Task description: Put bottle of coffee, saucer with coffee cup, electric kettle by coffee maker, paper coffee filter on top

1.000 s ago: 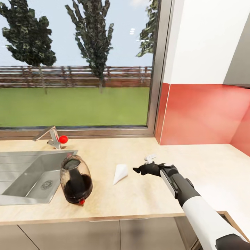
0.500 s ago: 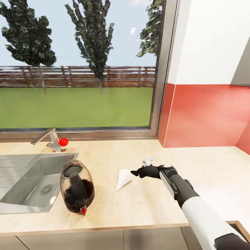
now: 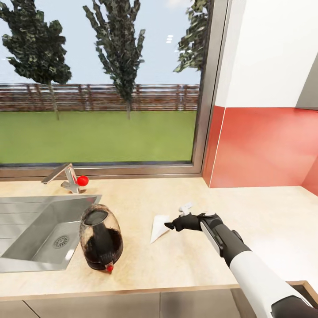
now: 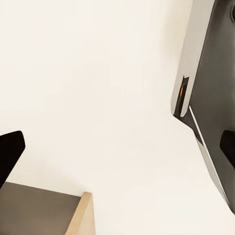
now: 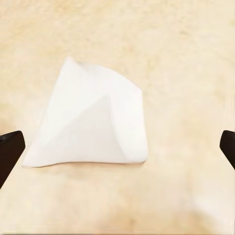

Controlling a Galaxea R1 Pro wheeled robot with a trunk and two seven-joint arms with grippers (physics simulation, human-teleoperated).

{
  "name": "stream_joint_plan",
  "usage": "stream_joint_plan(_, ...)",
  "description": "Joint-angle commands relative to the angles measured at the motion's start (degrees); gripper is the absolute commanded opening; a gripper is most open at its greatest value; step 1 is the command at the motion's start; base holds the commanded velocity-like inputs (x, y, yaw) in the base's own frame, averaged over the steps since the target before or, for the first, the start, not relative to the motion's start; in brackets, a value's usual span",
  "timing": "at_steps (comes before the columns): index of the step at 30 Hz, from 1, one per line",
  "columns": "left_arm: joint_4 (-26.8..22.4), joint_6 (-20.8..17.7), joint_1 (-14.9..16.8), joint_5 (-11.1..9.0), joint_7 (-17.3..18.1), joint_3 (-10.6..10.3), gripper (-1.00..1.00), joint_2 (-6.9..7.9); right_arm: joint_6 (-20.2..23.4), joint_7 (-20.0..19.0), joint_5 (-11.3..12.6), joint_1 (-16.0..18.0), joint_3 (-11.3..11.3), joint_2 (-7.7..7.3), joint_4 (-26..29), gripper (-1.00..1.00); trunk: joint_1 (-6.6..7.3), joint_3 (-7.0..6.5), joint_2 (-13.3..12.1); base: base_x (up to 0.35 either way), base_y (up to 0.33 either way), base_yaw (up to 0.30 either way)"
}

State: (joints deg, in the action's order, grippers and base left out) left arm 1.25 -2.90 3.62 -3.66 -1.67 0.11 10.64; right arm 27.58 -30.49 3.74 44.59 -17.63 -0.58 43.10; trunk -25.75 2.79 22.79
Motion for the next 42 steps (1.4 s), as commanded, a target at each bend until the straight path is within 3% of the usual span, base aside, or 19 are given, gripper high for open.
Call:
stream_joint_plan(1, 0.07, -0.09, 0.08, -0.38, -0.08, -0.02, 1.0, 0.0, 0.38, 0.08, 0.4, 0.06, -0.26, -0.06, 0.05, 1.0, -0.04, 0.13, 0.13, 0.0, 0.006, 0.0)
stream_joint_plan(42, 0.07, -0.02, 0.08, -0.38, -0.08, -0.07, 1.0, -0.17, -0.6, 0.08, 0.48, 0.06, -0.7, -0.04, -2.22, 1.0, -0.04, 0.13, 0.13, 0.007, 0.03, 0.0)
